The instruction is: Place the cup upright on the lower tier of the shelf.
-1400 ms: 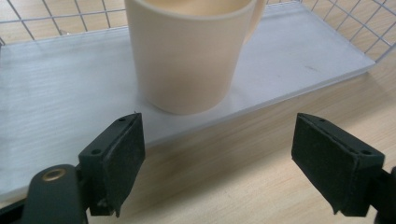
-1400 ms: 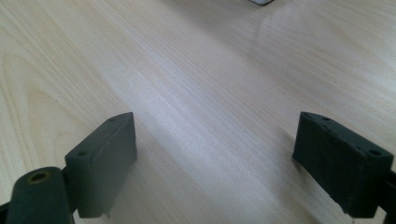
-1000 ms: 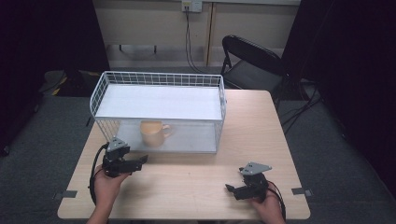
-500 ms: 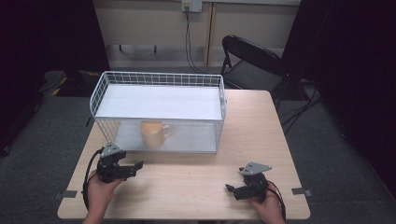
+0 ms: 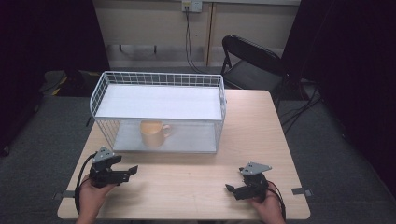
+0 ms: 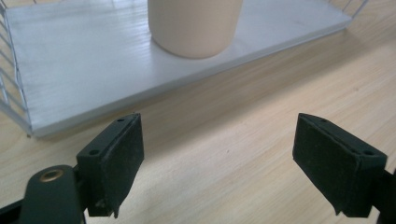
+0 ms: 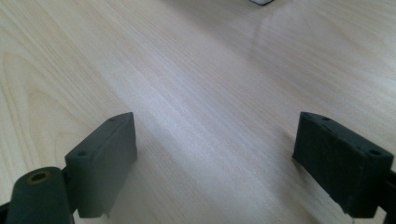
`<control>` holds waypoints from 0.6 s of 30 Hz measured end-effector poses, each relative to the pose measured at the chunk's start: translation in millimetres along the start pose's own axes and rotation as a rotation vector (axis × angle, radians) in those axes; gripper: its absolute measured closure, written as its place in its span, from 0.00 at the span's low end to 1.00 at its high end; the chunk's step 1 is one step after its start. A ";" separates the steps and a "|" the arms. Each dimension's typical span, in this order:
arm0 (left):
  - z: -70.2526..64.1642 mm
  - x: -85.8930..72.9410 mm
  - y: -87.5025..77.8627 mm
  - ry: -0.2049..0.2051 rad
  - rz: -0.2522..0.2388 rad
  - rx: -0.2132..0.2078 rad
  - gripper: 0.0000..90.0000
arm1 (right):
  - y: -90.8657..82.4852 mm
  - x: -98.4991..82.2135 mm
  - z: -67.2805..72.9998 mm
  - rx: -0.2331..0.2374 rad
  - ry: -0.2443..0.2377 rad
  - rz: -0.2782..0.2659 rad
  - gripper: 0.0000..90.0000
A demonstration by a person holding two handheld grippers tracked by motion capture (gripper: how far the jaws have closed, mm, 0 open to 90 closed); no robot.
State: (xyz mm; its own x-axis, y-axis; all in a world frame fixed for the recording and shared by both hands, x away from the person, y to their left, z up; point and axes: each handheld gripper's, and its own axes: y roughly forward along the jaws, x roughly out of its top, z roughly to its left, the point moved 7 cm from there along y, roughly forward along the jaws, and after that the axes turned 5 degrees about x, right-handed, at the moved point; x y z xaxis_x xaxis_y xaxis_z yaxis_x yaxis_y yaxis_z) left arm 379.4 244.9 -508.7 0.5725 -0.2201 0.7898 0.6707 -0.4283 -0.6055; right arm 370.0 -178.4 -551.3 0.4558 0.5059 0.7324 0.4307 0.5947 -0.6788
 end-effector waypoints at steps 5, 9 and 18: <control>4.7 -7.7 0.3 0.018 0.006 -0.012 0.18 | 0.0 0.0 0.0 0.000 0.000 0.000 0.14; 8.3 -12.2 1.1 0.013 0.010 -0.013 0.18 | 0.0 0.0 0.0 0.000 0.000 0.000 0.14; 11.8 -23.1 3.9 0.036 0.037 -0.008 0.18 | 0.0 0.0 0.0 0.000 0.000 0.000 0.14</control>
State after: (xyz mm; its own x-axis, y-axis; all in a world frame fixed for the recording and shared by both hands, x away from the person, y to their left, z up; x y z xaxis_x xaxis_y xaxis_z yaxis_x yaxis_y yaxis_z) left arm 374.3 258.6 -530.5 0.5792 -0.2676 0.7700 0.6456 -0.4262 -0.6337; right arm 370.0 -178.4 -551.3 0.4559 0.5059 0.7323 0.4309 0.5944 -0.6790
